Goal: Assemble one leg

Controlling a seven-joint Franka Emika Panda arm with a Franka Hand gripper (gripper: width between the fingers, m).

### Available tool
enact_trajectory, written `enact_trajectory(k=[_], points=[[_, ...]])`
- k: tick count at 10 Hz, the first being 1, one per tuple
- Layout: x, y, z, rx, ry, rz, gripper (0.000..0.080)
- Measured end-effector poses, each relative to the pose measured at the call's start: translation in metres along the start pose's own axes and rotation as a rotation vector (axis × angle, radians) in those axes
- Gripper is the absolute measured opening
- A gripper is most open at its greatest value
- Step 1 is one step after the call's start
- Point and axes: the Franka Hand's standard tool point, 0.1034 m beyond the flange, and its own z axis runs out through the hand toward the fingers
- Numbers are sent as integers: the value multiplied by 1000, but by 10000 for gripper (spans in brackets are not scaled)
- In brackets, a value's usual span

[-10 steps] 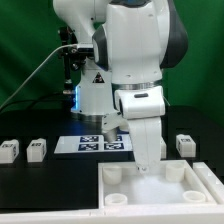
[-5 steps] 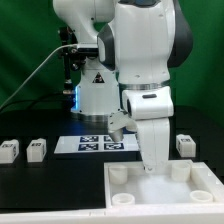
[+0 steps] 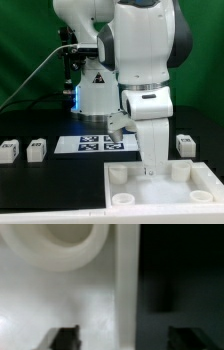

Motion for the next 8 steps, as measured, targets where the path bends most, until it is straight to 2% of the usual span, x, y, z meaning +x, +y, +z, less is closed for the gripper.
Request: enact_trajectory(k=[1,2,8], points=[[0,0,0,0,0,0,582],[0,0,0,0,0,1,628],[-1,0,0,0,0,2,649]])
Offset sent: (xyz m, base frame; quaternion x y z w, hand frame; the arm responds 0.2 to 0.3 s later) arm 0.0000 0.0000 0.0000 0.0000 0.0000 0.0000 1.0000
